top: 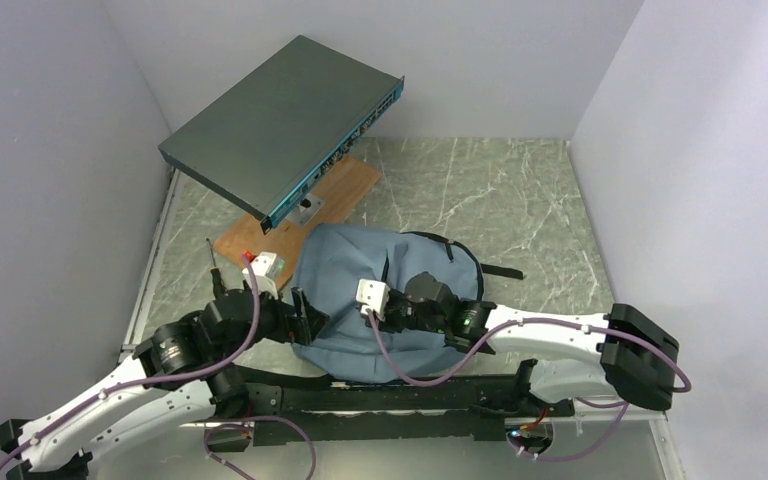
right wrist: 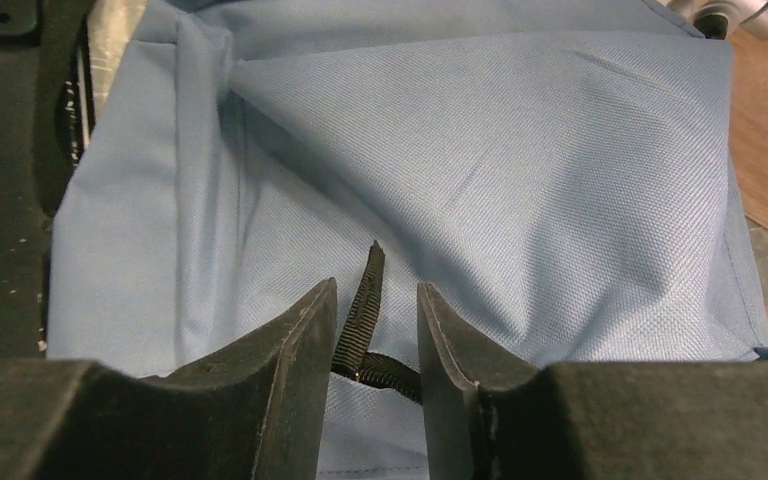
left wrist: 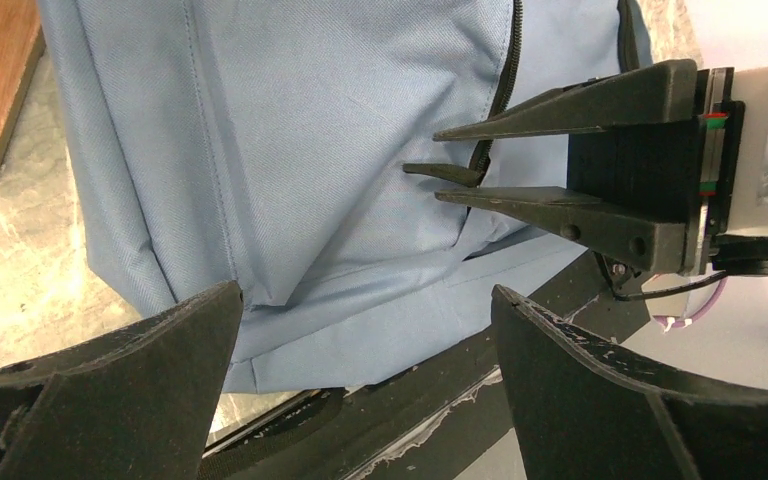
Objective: Pack the student bag
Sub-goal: Zip the student bag at the center of the board.
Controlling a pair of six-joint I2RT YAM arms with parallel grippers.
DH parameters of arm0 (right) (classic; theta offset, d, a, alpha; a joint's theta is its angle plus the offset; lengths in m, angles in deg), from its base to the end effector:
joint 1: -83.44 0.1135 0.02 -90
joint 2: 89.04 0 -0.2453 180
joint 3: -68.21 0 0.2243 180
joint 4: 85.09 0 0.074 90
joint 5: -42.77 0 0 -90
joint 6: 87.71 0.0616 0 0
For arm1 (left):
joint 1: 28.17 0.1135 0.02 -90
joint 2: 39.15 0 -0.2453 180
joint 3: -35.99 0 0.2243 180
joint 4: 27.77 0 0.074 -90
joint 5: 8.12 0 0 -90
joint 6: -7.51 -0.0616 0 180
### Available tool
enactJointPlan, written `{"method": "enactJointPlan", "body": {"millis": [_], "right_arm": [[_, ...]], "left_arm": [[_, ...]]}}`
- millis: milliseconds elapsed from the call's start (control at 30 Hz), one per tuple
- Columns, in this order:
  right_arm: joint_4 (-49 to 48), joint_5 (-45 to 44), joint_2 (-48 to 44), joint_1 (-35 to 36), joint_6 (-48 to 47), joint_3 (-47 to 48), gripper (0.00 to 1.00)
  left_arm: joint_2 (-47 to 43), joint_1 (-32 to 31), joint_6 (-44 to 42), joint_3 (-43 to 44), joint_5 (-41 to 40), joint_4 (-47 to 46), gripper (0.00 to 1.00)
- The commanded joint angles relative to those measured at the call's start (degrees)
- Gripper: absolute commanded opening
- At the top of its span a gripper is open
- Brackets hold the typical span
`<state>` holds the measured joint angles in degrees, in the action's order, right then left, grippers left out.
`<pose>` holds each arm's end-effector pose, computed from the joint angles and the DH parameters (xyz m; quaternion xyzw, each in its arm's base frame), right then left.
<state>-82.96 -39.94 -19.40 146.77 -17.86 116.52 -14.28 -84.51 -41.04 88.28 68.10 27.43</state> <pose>0.1131 0.2426 0.2081 -0.5815 0.5994 0.2509 0.4895 0.0759 -0.0875 0.2576 0.0487 0.8509 -0.3190 0.4146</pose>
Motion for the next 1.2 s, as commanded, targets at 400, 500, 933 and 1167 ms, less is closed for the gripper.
{"method": "enactJointPlan", "body": {"millis": [400, 500, 933, 1167], "right_arm": [[0.77, -9.29, 1.99, 0.92, 4.79, 4.72, 0.0], [-0.29, -7.67, -1.78, 0.92, 14.56, 4.24, 0.0], [6.07, -19.77, -3.11, 0.65, 54.2, 11.5, 0.0], [7.17, -21.93, -3.54, 0.65, 58.57, 12.85, 0.0]], "left_arm": [[6.77, -0.1, 2.82, 1.68, 2.08, -7.25, 0.97], [8.81, -0.14, 3.05, 1.63, 3.74, -9.06, 0.94], [17.4, -0.35, 6.45, -9.14, 16.55, -35.1, 0.78], [25.81, -0.35, 6.48, -7.59, 15.81, -38.47, 0.56]]}}
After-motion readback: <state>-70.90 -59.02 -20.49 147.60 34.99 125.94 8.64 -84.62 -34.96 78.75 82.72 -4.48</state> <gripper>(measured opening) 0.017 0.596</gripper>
